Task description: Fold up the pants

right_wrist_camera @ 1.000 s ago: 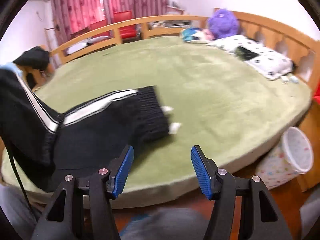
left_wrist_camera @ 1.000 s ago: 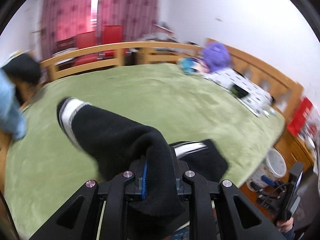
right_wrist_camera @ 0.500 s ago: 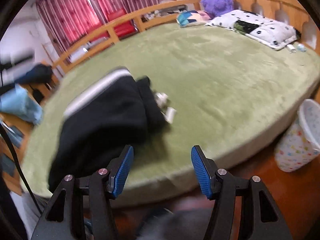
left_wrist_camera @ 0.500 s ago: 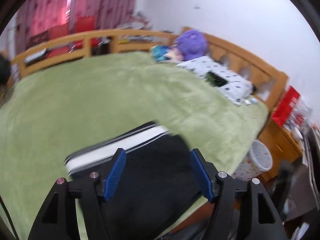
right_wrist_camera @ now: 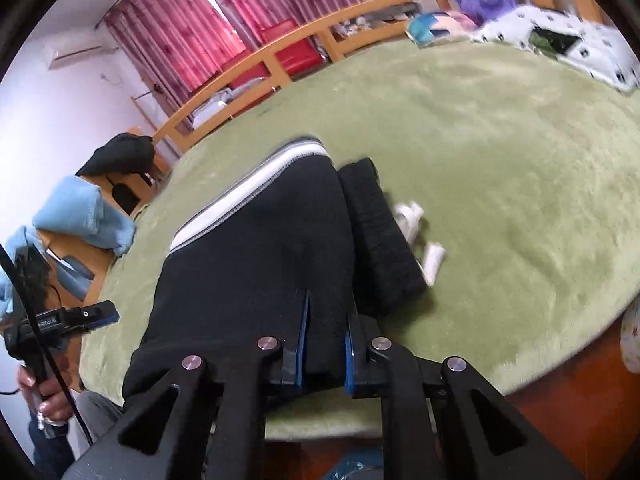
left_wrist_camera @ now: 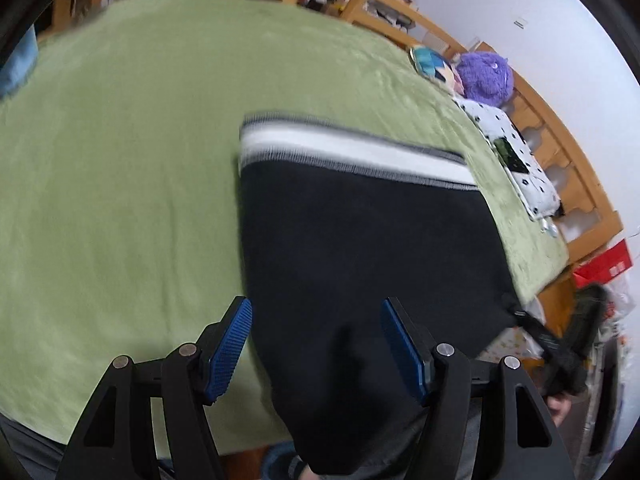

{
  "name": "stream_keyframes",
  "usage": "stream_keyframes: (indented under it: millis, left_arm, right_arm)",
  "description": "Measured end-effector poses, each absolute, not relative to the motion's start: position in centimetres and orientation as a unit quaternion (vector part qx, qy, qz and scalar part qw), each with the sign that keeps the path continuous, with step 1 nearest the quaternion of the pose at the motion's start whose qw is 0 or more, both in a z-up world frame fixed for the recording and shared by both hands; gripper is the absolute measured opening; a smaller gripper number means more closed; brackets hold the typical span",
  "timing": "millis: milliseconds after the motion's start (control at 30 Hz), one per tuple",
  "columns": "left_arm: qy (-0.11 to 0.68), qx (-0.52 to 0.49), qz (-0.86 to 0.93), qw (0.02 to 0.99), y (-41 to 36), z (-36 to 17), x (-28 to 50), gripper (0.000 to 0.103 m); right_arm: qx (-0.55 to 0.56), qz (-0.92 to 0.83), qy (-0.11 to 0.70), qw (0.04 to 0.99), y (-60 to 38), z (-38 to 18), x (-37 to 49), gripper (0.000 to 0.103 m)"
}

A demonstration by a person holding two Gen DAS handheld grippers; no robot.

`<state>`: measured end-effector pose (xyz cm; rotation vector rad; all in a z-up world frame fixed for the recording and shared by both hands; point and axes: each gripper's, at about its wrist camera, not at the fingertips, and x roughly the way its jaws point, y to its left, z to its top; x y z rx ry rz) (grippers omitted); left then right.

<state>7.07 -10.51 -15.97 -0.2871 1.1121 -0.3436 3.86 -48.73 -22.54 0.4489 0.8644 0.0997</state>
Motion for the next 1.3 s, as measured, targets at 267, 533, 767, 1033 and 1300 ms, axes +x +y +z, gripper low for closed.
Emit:
stream_keyframes:
  millis: [267, 533, 767, 1033, 1300]
  left_arm:
    - [0.551, -0.041, -0.159, 0.818, -15.2, -21.1, 3.9, 0.083]
    - [0.517, -0.017, -0.163, 0.840, -14.1, -16.1, 6.6, 0.081]
    - [0.476, -0.057, -0.165, 0.862, -14.0, -14.6, 14.0, 0.081]
    - [0.529, -0.113, -0.136, 0.830, -13.6, -21.0, 17.8, 0.088]
    - [0.532, -0.105, -0.145, 0.827, -11.5, -19.5, 13.0, 0.082]
  right_arm:
    - [0.120, 0.021, 0.446, 0.887, -47.2, -21.2, 3.9, 0.053]
    - [0.068, 0.037, 0.383, 0.921, -46.9, -15.9, 8.5, 0.055]
    - [0.039, 0.118, 0.377, 0.918, -43.0, -16.8, 16.4, 0.048]
    - [0.047, 0.056, 0.381, 0.921, -43.8, -21.1, 18.5, 0.022]
    - [0.060, 0.018, 0.402, 0.914, -46.0, -18.7, 14.3, 0.079]
